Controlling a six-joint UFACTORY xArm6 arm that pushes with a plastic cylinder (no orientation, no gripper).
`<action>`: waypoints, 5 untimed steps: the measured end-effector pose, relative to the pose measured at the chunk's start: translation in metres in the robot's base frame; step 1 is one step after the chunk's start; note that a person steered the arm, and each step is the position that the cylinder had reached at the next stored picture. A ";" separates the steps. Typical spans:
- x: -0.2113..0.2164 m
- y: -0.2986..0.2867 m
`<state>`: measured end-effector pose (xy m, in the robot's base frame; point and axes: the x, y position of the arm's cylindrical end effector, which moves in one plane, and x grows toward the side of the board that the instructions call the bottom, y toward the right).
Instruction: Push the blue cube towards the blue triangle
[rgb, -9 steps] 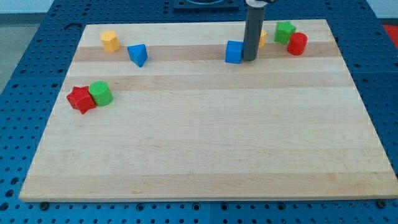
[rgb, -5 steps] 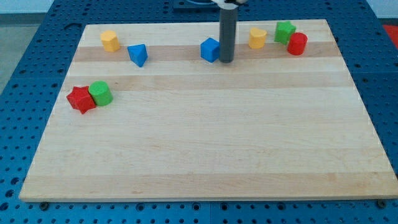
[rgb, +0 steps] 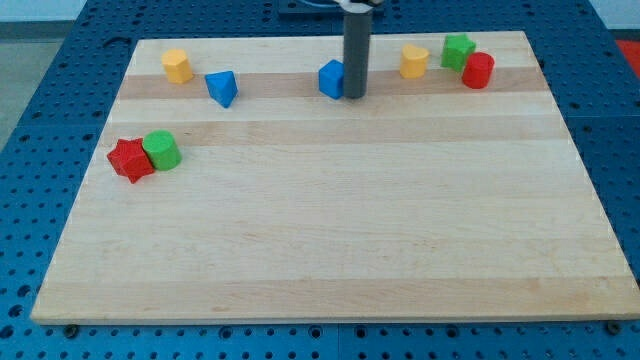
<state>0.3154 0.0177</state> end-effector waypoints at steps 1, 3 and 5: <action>0.001 -0.027; 0.004 -0.077; -0.005 -0.030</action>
<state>0.3109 -0.0127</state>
